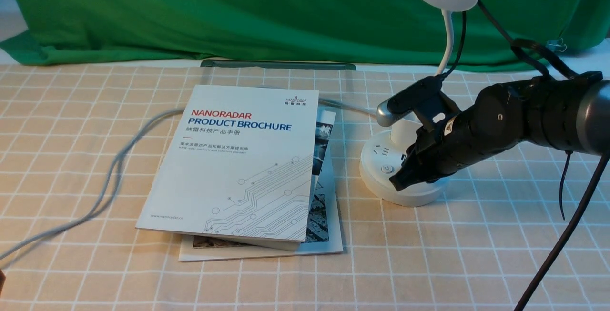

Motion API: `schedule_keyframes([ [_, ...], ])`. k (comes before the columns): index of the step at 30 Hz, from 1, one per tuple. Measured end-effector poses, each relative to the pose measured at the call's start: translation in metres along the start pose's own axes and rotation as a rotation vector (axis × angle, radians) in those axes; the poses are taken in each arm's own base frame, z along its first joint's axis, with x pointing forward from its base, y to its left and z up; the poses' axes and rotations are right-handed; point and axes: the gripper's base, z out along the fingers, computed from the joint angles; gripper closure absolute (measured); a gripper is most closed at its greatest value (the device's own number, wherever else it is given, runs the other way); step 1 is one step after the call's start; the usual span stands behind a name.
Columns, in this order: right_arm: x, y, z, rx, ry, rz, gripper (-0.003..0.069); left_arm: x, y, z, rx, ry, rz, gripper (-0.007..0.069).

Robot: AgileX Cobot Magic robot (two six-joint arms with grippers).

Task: Turn on the table lamp on the light coffee tablecloth with your hand.
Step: 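Press the button on the base of the white desk lamp with the right gripper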

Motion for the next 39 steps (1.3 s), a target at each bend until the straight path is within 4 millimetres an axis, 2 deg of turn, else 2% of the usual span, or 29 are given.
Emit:
schedule_keyframes([
  [4, -0.001, 0.000, -0.005, 0.002, -0.007, -0.003, 0.0602, 0.000, 0.000, 0.000, 0.000, 0.000, 0.000, 0.0603],
  [12, -0.002, -0.005, -0.029, 0.022, 0.002, -0.026, 0.0602, 0.000, 0.000, 0.000, 0.000, 0.000, 0.000, 0.0603],
  [26, 0.007, -0.004, -0.012, 0.009, 0.066, -0.032, 0.0602, 0.000, 0.000, 0.000, 0.000, 0.000, 0.000, 0.0603],
  [39, 0.005, -0.004, -0.014, 0.012, 0.054, -0.030, 0.0602, 0.000, 0.000, 0.000, 0.000, 0.000, 0.000, 0.0603],
])
